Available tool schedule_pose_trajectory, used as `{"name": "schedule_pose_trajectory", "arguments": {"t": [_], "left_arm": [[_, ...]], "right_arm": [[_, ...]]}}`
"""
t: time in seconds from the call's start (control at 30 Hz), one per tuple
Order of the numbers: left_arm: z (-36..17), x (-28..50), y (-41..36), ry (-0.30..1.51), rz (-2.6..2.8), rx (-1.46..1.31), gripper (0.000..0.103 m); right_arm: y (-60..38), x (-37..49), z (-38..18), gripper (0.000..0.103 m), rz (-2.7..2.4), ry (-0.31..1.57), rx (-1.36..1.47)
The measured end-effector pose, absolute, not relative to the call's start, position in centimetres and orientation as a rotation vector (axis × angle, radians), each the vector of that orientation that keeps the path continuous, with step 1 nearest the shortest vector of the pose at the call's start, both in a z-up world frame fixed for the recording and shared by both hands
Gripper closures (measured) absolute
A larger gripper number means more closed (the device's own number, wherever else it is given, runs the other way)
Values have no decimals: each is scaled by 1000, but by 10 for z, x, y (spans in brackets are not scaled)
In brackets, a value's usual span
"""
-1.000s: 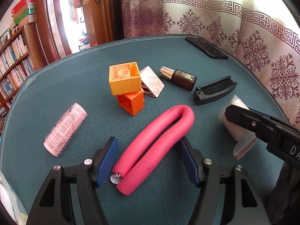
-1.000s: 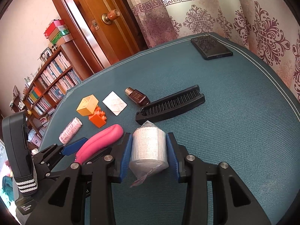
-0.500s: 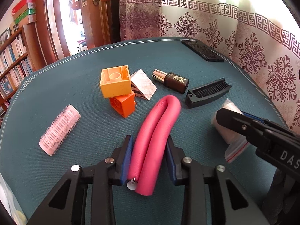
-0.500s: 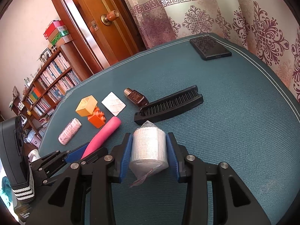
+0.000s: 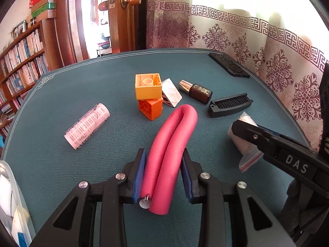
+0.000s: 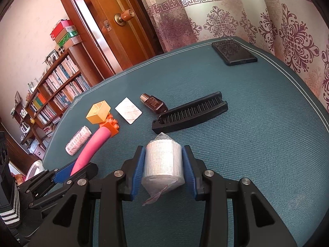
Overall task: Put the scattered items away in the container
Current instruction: 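Carry the roll and pink curler with both tools to the clear container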
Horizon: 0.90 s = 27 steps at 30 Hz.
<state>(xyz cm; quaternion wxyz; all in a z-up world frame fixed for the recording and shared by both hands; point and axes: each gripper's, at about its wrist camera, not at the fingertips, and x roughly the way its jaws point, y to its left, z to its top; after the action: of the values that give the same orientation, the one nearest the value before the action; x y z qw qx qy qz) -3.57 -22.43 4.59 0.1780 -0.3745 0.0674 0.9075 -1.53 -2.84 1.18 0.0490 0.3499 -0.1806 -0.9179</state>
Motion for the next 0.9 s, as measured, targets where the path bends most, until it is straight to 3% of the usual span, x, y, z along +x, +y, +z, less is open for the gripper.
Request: {"name": "schedule_pose_trajectory", "arguments": {"t": [0.9], "left_arm": [[71, 0, -286, 122, 2790, -959, 66]], "right_arm": [[-51, -5, 15, 63, -2861, -399, 1007]]}}
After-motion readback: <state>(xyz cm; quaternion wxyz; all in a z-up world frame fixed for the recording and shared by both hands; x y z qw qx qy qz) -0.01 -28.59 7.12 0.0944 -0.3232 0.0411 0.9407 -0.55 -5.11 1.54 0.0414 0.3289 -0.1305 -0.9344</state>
